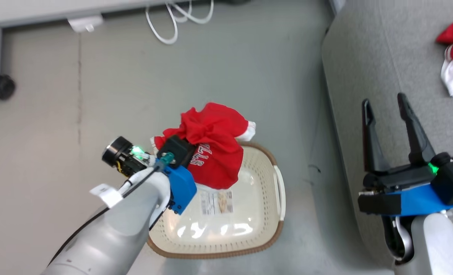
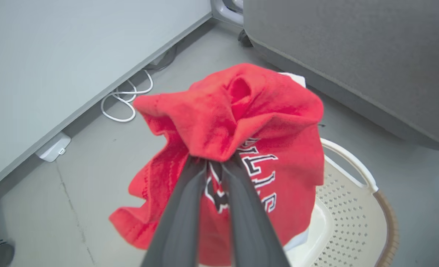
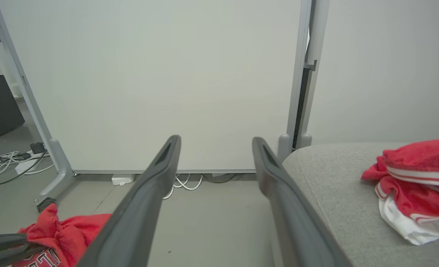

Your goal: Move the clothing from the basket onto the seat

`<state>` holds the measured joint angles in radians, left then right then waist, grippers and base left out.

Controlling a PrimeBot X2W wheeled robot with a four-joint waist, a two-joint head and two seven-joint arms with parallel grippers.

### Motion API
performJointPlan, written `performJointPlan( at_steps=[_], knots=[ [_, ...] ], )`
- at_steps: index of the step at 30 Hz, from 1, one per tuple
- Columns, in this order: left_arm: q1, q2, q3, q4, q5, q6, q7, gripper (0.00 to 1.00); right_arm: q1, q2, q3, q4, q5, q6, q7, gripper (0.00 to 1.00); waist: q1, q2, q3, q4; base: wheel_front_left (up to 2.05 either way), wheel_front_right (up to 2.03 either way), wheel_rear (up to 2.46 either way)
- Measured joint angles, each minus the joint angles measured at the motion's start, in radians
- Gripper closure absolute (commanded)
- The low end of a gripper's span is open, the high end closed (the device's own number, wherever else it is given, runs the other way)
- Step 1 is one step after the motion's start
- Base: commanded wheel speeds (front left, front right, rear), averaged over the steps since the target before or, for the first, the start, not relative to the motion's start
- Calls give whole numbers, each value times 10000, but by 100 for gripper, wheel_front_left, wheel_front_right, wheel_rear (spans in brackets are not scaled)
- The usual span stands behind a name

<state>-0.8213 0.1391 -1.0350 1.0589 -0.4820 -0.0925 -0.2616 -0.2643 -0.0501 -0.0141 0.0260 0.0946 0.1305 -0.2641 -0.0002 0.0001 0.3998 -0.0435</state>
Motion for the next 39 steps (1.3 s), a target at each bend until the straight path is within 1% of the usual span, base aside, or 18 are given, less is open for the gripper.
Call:
performJointPlan(
  at_steps=[5,10,15,20,25,29,39],
  knots=[
    [536,435,968,-1062,-127,219,-2,100,336,-2,-6,159,19,0,0,0,0,0,-841,151,0,0,0],
    [1108,738,1925,-2151,-182,215,-2,100,697,-2,0,295,33,0,0,0,0,0,-1578,264,0,0,0],
    [1642,782,2650,-3204,-46,88,-2,100,1031,-2,8,391,36,0,0,0,0,0,-2210,371,0,0,0],
    [1885,688,3076,-4077,173,-102,-2,100,1269,-2,44,456,65,0,0,0,1,0,-2712,474,0,0,0],
    [2011,380,3335,-4826,163,-230,-2,100,1458,-2,104,541,109,0,0,0,1,0,-3085,525,0,0,0],
    [2013,215,3246,-5356,257,-313,-2,100,1601,-2,144,583,136,0,0,0,1,0,-3329,507,0,0,0],
    [1918,113,2462,-5994,167,-362,44,100,1859,-2,213,616,180,0,0,0,1,0,-3574,418,0,0,0]
  ],
)
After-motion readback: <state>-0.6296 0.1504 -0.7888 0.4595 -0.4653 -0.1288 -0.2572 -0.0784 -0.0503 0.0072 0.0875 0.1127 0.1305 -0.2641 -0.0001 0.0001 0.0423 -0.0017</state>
